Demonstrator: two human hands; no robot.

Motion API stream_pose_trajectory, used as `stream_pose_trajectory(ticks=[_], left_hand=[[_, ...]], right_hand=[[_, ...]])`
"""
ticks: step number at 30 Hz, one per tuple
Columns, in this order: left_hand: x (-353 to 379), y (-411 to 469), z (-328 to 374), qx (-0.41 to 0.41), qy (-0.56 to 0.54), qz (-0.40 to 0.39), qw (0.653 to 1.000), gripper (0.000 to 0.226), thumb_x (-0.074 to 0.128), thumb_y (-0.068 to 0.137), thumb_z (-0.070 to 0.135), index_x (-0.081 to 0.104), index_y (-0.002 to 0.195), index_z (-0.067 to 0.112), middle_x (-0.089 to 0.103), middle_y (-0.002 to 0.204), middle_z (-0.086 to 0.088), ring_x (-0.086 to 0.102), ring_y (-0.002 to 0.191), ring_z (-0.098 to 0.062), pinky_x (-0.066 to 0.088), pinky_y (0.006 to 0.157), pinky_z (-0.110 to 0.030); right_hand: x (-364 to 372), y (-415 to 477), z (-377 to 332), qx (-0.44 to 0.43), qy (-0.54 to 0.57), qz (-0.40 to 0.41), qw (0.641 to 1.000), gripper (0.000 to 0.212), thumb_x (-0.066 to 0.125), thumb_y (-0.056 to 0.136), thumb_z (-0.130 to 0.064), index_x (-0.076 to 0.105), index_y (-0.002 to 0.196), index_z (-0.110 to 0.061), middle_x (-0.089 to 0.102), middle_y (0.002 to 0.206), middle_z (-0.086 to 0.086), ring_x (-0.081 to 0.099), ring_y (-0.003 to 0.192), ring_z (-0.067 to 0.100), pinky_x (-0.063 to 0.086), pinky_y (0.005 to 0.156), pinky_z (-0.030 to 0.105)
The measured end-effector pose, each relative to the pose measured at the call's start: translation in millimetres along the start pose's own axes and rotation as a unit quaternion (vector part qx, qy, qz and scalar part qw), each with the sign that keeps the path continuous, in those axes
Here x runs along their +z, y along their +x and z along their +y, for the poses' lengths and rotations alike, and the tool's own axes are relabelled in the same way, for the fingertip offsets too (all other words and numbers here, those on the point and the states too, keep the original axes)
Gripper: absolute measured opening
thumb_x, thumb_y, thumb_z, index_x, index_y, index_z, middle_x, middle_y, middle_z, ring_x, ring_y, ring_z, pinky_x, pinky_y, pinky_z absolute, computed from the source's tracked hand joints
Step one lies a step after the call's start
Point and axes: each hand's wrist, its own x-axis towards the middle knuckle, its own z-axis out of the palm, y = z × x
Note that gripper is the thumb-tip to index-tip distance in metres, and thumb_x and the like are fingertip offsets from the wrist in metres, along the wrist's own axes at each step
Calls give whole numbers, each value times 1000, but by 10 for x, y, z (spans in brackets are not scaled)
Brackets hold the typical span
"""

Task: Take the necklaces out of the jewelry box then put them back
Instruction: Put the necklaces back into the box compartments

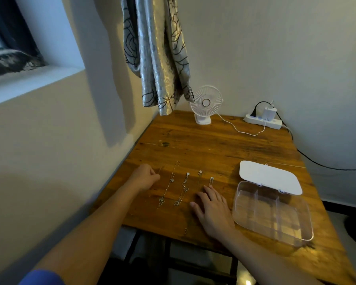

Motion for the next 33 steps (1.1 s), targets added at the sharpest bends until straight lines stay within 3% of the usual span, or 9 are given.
stream_pose_trajectory(ticks=[4,7,13,16,19,22,25,29,33], left_hand=[[-198,-259,305,47,-101,47,993,10,56,92,20,59,86,13,58,82,-4,53,72,-13,41,60,-24],[-275,-399,534,57,-148,37,987,11,57,92,23,61,87,14,61,81,-4,53,67,-12,43,59,-23],[-176,-711,1103,109,-313,-27,943,10,53,93,14,60,93,7,73,90,-9,69,88,-21,53,82,-33],[-11,-836,1414,129,-352,-40,926,11,49,95,13,57,95,5,71,84,-13,70,83,-26,55,80,-39],[190,-893,1717,124,-358,-22,925,11,50,96,15,57,93,7,63,76,-11,65,73,-26,56,75,-38],[414,-911,1999,108,-359,-20,927,11,50,96,17,57,91,9,59,73,-9,57,66,-22,55,70,-36],[647,-913,2216,89,-352,-31,931,11,51,96,16,57,89,10,58,71,-8,54,64,-22,55,69,-36],[945,-873,2332,70,-328,-48,941,11,52,96,18,58,91,10,58,73,-9,52,62,-19,51,61,-29],[1176,-870,2283,60,-298,-66,950,11,53,95,17,59,93,9,59,74,-9,52,60,-16,50,59,-26]], right_hand=[[-117,-48,-19,12,57,-21,998,62,31,93,-60,36,144,-27,24,158,0,14,147,20,19,118,41],[-324,-191,-45,1,132,-5,991,57,38,94,-54,36,144,-25,33,152,-4,32,139,15,35,110,35],[-1021,-672,146,-4,211,129,969,47,44,92,-54,49,132,-30,48,122,-20,52,110,2,46,91,21],[-1231,-792,495,22,201,234,951,43,46,90,-49,56,125,-26,57,121,-13,54,111,9,51,90,28],[-1289,-858,982,99,162,280,941,43,46,93,-43,57,125,-16,60,127,4,54,115,21,48,85,31],[-1171,-940,1390,174,115,273,939,50,46,93,-46,53,130,-12,56,132,11,49,120,28,43,92,39],[-942,-1018,1539,239,192,242,920,59,51,93,-46,42,140,-11,48,142,12,45,127,29,40,101,43],[-773,-1115,1507,234,267,261,898,47,50,94,-47,46,136,-25,60,126,2,53,102,12,44,74,28],[-763,-1123,1517,236,259,282,893,40,49,96,-43,49,133,-28,61,120,-3,50,96,8,39,69,25]])
